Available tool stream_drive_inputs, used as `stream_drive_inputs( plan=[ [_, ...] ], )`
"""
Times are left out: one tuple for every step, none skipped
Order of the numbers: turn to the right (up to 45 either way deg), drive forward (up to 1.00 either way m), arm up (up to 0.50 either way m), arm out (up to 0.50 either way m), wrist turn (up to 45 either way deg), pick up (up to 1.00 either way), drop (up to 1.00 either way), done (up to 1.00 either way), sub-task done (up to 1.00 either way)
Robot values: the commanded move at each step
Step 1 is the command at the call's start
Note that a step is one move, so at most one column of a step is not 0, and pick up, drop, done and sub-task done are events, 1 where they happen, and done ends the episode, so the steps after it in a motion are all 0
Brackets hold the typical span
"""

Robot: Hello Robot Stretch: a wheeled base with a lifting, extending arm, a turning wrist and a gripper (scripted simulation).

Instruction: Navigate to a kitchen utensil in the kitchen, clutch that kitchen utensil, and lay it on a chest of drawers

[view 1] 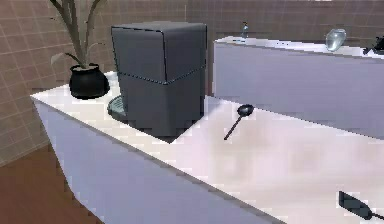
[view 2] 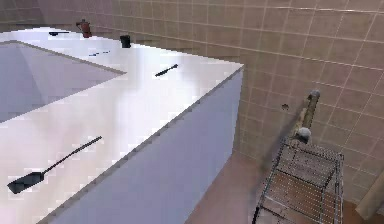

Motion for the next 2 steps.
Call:
stream_drive_inputs(
  plan=[
    [-24.0,0.00,0.00,0.00,0.0,0.00,0.00,0.00,0.00],
    [0.0,0.00,0.50,0.00,0.0,0.00,0.00,0.00,0.00]
  ],
)
